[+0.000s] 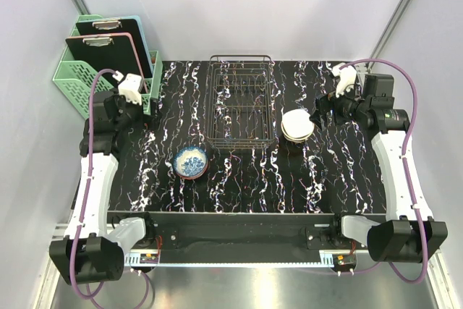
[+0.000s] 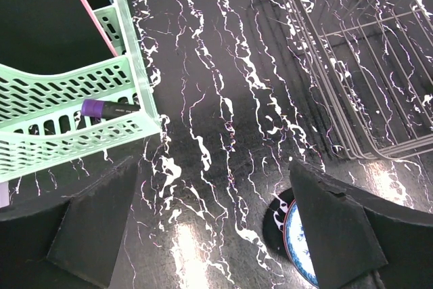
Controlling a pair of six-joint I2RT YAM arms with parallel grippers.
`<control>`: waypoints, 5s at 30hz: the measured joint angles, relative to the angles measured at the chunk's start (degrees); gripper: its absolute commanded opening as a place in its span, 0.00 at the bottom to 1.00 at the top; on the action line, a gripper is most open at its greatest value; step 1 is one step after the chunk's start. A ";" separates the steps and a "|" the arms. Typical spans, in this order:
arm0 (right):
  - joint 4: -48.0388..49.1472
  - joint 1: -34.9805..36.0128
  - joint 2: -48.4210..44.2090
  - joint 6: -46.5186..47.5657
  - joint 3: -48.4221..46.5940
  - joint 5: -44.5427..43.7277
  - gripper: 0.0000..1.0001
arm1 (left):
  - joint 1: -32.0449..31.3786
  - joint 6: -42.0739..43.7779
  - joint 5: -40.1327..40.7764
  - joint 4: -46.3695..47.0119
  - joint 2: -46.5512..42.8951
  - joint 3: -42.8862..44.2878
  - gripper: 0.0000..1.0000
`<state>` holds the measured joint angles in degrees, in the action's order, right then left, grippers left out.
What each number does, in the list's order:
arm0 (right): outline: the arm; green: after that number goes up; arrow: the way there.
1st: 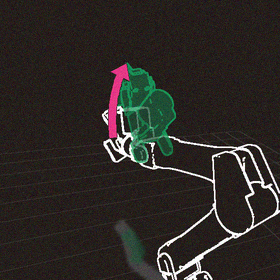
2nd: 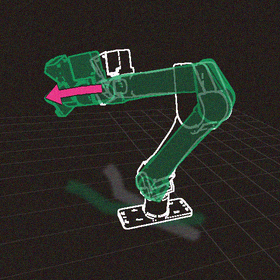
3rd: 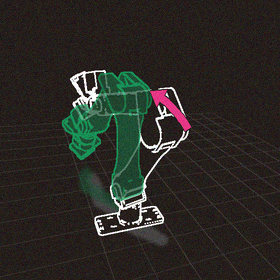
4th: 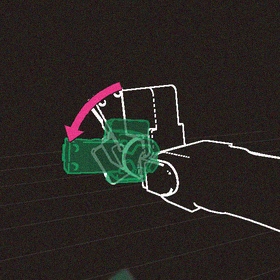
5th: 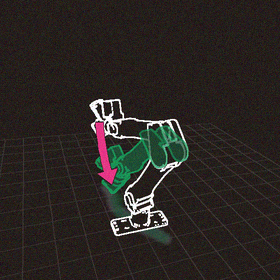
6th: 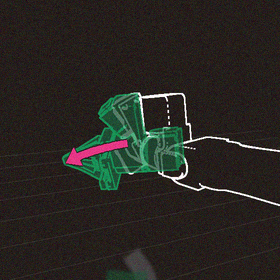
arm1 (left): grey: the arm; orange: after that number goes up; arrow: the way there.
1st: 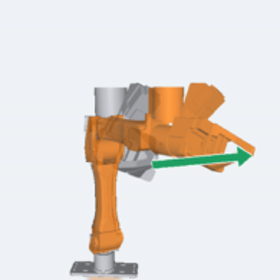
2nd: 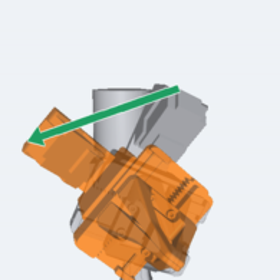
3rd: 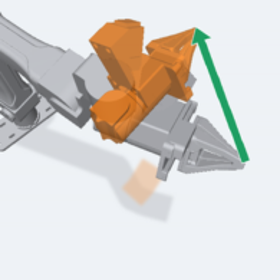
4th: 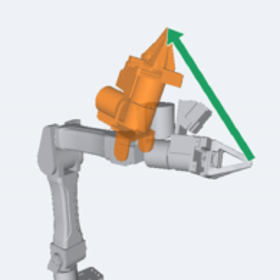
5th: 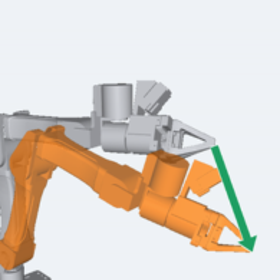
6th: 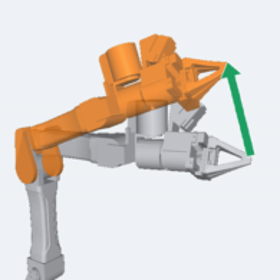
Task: Load the bowls into the dish rack
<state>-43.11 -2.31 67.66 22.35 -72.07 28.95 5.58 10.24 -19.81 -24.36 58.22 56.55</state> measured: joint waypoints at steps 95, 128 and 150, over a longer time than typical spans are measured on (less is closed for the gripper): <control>-0.04 0.50 3.26 -2.27 2.91 5.25 1.00 | -12.17 18.80 -0.83 -3.32 17.64 -5.95 0.12; -0.04 1.51 3.67 -2.51 2.91 5.20 1.00 | -12.33 19.32 -0.26 -1.62 22.51 -7.45 0.34; -0.04 2.01 4.00 -2.62 2.91 5.01 0.99 | -12.39 17.09 -0.66 -1.36 20.87 -6.86 0.00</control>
<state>-43.16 -0.30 71.66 19.73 -69.17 33.95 -6.81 27.33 -20.47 -25.71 79.09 49.69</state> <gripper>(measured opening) 0.994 0.047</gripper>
